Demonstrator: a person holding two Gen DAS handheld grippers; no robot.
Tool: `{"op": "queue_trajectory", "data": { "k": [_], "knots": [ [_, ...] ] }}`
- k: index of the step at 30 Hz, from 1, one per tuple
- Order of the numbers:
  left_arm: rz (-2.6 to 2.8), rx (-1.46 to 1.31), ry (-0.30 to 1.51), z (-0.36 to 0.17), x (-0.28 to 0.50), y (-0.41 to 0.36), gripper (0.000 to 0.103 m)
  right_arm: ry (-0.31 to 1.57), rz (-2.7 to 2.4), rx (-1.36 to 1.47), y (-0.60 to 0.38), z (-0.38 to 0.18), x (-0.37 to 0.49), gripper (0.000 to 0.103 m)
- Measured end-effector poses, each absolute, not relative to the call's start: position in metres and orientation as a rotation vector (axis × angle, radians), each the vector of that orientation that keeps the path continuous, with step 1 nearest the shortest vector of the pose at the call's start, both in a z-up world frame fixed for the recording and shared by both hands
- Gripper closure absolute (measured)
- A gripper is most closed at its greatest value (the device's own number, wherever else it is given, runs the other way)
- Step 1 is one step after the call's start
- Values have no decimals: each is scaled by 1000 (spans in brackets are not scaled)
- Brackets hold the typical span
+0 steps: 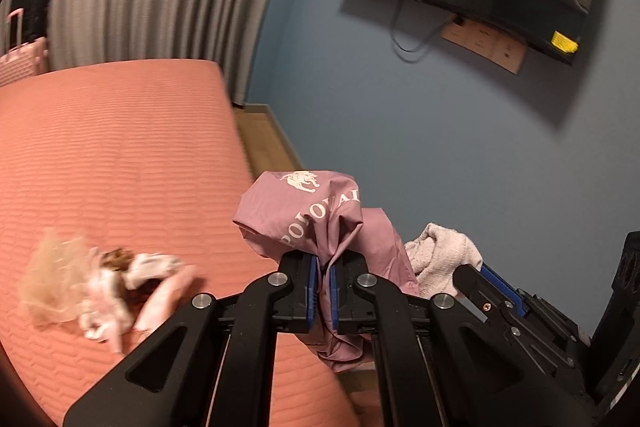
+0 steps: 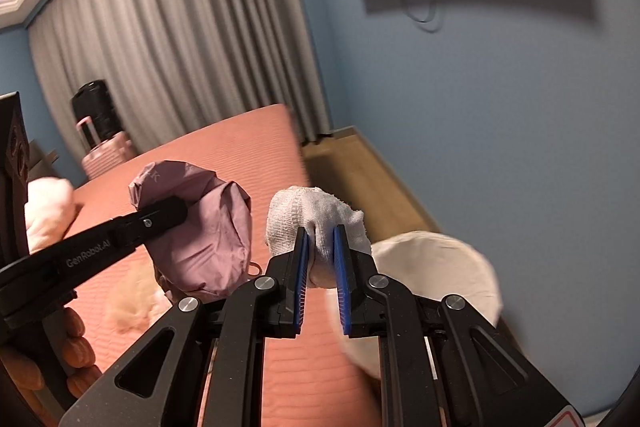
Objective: Organize soft objects
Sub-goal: 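Carry the purple shirt and white sock to the wastebasket and open both tools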
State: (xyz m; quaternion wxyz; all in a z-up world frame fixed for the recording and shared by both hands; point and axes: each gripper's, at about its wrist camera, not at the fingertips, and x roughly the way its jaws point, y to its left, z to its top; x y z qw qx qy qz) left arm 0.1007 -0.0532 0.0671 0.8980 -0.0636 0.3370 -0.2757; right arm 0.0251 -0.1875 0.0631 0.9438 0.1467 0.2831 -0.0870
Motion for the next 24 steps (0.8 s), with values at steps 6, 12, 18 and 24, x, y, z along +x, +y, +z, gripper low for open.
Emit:
{"op": "queue_trajectory", "data": {
  "k": [6, 12, 18, 24],
  "knots": [
    [-639, -97, 733, 56, 110, -103, 97, 586, -253, 324, -228, 51, 19, 90],
    [-668, -70, 745, 47, 114, -129, 75, 599, -284, 354, -253, 36, 19, 86],
    [-613, -72, 713, 48, 112, -131, 32, 583, -298, 362, -253, 35, 20, 68],
    [-574, -84, 721, 46, 115, -122, 32, 581, -293, 360, -246, 40, 27, 61]
  ]
}}
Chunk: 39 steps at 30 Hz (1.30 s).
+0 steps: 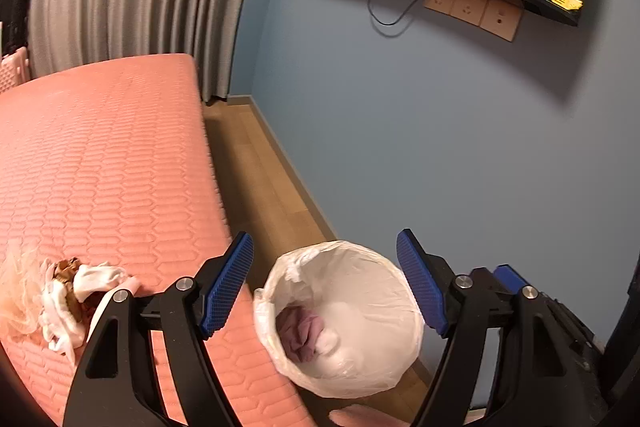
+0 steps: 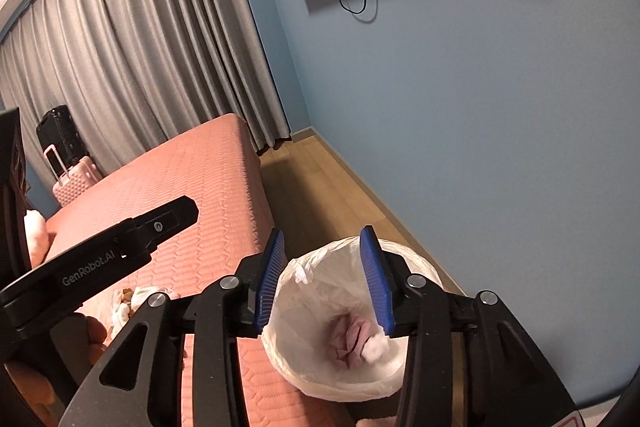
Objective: Organize soft objects
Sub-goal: 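Carry the purple shirt and white sock to the wastebasket and open both tools, then move both tools back to the pile over the grey pouch and scrunchie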
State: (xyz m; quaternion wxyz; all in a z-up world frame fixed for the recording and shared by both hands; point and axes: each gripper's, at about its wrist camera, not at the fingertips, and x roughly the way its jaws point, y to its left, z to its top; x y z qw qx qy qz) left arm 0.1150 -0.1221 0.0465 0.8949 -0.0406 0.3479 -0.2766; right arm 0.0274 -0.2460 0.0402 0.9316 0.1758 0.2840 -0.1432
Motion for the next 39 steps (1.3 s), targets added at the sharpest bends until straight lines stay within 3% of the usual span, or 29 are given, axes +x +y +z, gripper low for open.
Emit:
{"op": "queue_trajectory", "data": {
  "k": [19, 24, 28, 39],
  "knots": [
    [-475, -122, 704, 48, 105, -64, 32, 593, -226, 315, -191, 50, 20, 56],
    [-452, -131, 703, 47, 103, -50, 32, 591, -217, 305, -181, 53, 17, 50],
    [-415, -147, 707, 43, 102, -34, 24, 595, -208, 298, -172, 54, 16, 49],
    [-302, -201, 768, 10, 99, 27, 16, 624, -169, 274, -145, 47, 22, 43]
  ]
}}
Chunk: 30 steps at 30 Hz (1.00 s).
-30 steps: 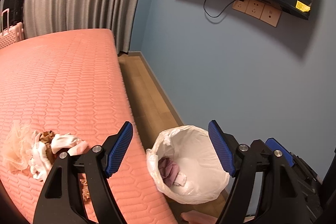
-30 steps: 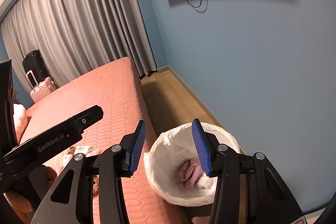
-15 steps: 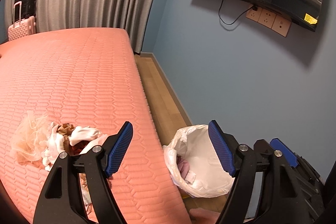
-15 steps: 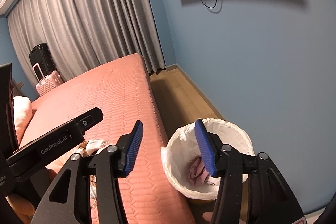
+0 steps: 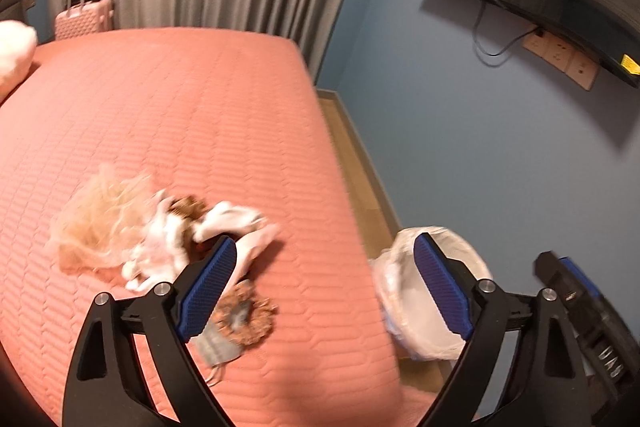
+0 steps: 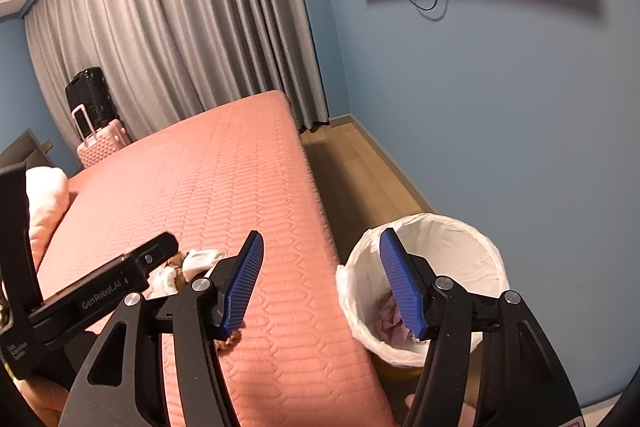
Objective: Organize soft objects
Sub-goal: 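Move both tools back to the pile over the grey pouch and scrunchie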
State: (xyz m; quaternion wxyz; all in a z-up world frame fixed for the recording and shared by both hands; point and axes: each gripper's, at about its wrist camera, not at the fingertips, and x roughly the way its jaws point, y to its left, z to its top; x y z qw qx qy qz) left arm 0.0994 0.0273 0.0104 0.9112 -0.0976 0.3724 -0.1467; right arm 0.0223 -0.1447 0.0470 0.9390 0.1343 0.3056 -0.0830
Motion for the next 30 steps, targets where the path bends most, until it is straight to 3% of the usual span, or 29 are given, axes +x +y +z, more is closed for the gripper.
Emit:
{"op": "queue_trajectory", "data": {
  "k": [17, 28, 30],
  "knots": [
    [-172, -275, 987, -93, 95, 108, 18, 759, -91, 262, -86, -12, 39, 40],
    [-195, -273, 1091, -138, 115, 106, 47, 865, -32, 230, -56, -60, 71, 40],
    [-213, -285, 1115, -146, 120, 104, 62, 883, -22, 237, -53, -67, 78, 40]
  ]
}}
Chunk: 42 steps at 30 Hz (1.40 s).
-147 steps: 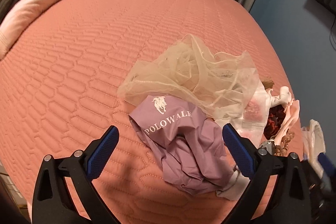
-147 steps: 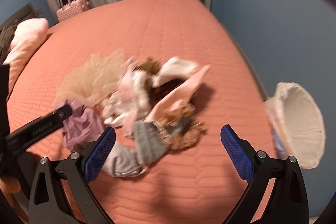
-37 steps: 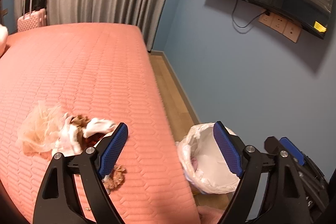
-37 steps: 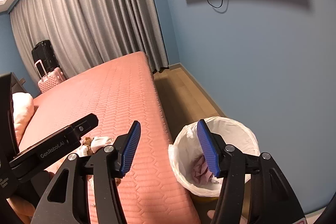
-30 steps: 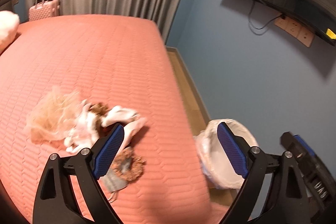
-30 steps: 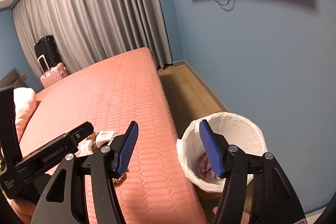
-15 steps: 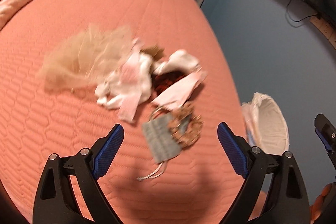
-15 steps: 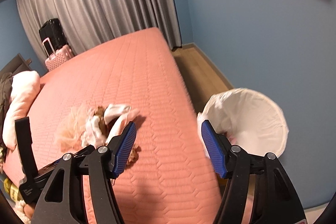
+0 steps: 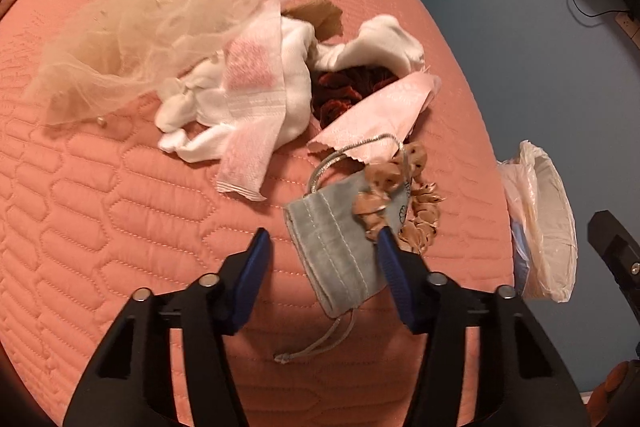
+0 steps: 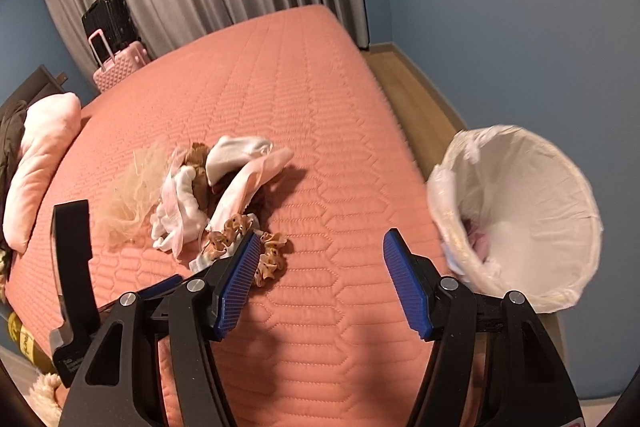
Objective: Organize soft objects
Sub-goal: 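Move both tools back to the pile over the grey pouch and scrunchie, then grasp the grey pouch with the left tool while the right tool grasps the brown scrunchie, then carry the pouch and scrunchie over the wastebasket and open both tools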
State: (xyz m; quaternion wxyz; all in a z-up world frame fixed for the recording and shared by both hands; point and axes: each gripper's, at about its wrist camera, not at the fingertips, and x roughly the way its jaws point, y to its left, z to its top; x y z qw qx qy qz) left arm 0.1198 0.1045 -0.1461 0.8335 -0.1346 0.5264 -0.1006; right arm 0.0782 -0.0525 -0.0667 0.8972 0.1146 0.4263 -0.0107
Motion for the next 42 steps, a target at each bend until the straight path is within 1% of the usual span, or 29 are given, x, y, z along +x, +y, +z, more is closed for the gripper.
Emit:
{"op": "queue_trajectory", "data": {
  "k": [3, 4, 6, 11, 15, 19, 21, 25, 28, 30, 42],
  "knots": [
    [-224, -293, 1131, -153, 124, 100, 78, 922, -5, 252, -49, -81, 91, 40],
    [-225, -288, 1130, -153, 125, 99, 81, 936, -2, 255, -47, -87, 95, 42],
    [-239, -286, 1129, -153, 126, 101, 90, 961, 14, 262, -43, -96, 102, 46],
    [-262, -308, 1132, -152, 128, 108, 92, 1041, 60, 281, -28, -124, 123, 66],
    [-267, -316, 1135, -151, 129, 114, 93, 1090, 90, 288, -13, -143, 135, 73],
    [-270, -308, 1138, -149, 129, 118, 93, 1135, 118, 279, 0, -158, 141, 89],
    [-270, -299, 1135, -148, 130, 116, 94, 1134, 121, 274, 4, -159, 140, 93],
    [-268, -275, 1111, -136, 130, 110, 95, 1094, 119, 232, 6, -142, 136, 95],
    [-282, -276, 1084, -122, 128, 105, 95, 1040, 113, 241, -1, -118, 129, 98],
    [-297, -269, 1059, -110, 124, 101, 96, 999, 104, 246, -6, -101, 124, 99],
    [-427, -204, 850, -11, 98, 57, 97, 740, 35, 270, -76, 8, 87, 101]
  ]
}}
